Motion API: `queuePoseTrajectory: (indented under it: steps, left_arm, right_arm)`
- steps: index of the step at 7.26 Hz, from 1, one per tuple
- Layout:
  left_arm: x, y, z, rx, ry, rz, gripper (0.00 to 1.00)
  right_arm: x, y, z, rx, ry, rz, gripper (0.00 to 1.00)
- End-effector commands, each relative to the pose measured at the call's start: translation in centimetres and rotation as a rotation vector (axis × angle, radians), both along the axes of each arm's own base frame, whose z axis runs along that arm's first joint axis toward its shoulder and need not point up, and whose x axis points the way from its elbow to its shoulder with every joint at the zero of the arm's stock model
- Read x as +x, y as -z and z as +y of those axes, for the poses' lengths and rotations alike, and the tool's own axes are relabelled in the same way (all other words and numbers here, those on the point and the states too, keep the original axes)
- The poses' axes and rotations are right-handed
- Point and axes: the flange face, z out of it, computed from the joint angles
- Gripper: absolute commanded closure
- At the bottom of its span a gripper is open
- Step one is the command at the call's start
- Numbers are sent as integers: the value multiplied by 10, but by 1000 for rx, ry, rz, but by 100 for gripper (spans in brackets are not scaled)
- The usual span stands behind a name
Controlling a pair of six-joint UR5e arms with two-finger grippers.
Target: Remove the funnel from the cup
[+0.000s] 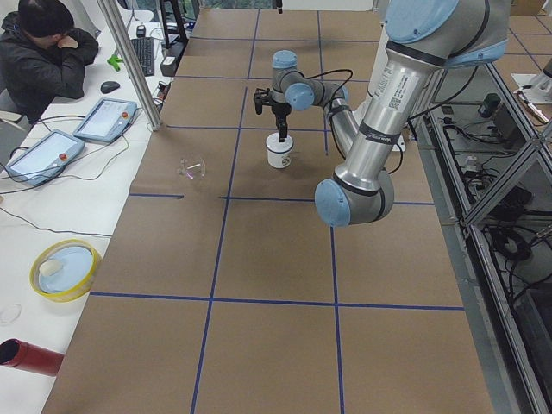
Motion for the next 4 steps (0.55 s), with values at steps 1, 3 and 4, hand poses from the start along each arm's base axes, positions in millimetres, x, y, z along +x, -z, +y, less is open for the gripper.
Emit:
queuePoseTrajectory:
  steps: [1, 3, 4]
  left_arm:
    - [-70, -19, -46, 160, -33, -42, 0]
    - [-186, -101, -83, 310, -179, -60, 0]
    - [-252, -152, -88, 382, -237, -93, 0]
  right_arm:
    - [0, 0, 0, -1, 0, 0, 0]
    - [0, 0, 0, 1, 0, 0, 0]
    - [0, 0, 0, 1, 0, 0, 0]
